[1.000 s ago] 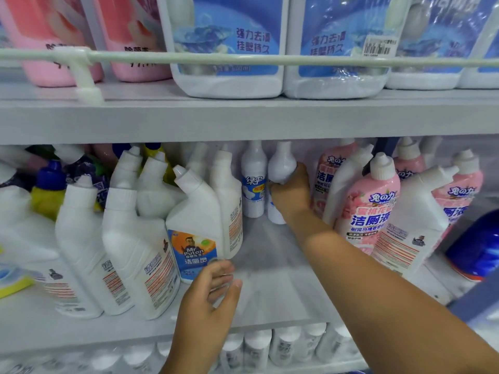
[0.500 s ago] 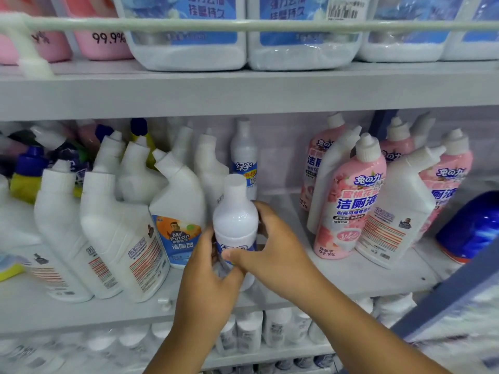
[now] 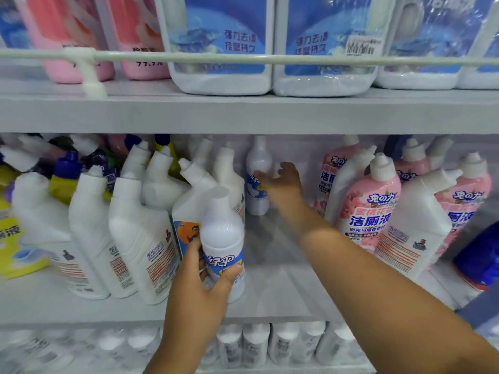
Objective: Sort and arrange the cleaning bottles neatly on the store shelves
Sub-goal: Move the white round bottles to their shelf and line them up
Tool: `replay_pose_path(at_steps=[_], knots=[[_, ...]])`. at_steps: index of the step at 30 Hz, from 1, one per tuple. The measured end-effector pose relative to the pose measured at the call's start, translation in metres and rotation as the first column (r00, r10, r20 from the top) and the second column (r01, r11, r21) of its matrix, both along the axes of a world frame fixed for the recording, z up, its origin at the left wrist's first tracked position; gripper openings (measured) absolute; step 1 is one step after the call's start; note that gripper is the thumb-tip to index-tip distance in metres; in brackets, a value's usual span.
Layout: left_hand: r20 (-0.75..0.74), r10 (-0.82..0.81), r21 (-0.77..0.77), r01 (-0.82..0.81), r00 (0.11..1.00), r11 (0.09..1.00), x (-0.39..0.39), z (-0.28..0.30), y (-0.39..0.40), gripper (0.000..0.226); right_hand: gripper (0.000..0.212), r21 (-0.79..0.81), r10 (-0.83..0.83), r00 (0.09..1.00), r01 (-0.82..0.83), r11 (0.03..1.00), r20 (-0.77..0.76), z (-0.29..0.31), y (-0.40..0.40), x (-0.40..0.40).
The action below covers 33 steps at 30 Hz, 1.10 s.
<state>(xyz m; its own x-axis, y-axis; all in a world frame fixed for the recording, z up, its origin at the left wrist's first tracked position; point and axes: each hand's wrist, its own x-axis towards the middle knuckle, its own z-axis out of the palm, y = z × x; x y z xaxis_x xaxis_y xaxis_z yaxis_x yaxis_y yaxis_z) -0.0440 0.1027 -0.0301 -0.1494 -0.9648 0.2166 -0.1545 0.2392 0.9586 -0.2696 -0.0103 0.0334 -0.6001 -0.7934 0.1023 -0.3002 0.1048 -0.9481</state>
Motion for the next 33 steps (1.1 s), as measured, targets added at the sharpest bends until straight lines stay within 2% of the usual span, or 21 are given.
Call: replay_pose_path(at_steps=[1,4,8,13,18,22,26,33], knots=[[0.001,0.001,-0.009,-0.001,1.000,1.000,0.000,0.000,0.000,0.069,0.064,0.034,0.006,1.000,-0.005,0.999,-0.024,-0.005,-0.013,-0.003],[0.003,-0.015,-0.010,0.015,1.000,1.000,0.001,0.001,0.000,0.066,0.053,0.036,0.003,0.995,0.001,0.999,-0.102,-0.016,-0.036,-0.005],[0.015,-0.032,0.014,0.032,0.999,0.999,0.006,0.000,-0.004,0.067,0.057,0.018,-0.019,0.993,0.021,1.000,-0.119,-0.022,-0.045,0.000],[0.054,-0.023,-0.014,0.024,0.998,1.000,0.011,-0.002,-0.005,0.068,0.026,-0.031,0.007,0.999,-0.008,0.999,-0.048,-0.023,0.006,0.010],[0.053,-0.043,-0.047,0.046,0.998,0.998,0.011,-0.003,-0.008,0.068,0.041,-0.099,-0.029,1.000,0.029,0.995,0.007,-0.020,0.116,0.040],[0.058,-0.117,-0.026,0.118,0.991,0.993,0.017,-0.006,-0.018,0.073,0.050,-0.088,-0.051,0.999,0.052,0.995,0.006,-0.018,0.175,0.064],[0.063,-0.178,-0.005,0.179,0.982,0.984,0.019,-0.004,-0.024,0.072,0.060,-0.091,-0.097,0.995,0.097,0.991,0.013,-0.027,0.193,0.078],[-0.001,-0.199,0.057,0.198,0.980,0.978,0.035,0.013,0.000,0.068,0.061,-0.072,-0.097,0.995,0.097,0.993,0.003,-0.025,0.218,0.095]])
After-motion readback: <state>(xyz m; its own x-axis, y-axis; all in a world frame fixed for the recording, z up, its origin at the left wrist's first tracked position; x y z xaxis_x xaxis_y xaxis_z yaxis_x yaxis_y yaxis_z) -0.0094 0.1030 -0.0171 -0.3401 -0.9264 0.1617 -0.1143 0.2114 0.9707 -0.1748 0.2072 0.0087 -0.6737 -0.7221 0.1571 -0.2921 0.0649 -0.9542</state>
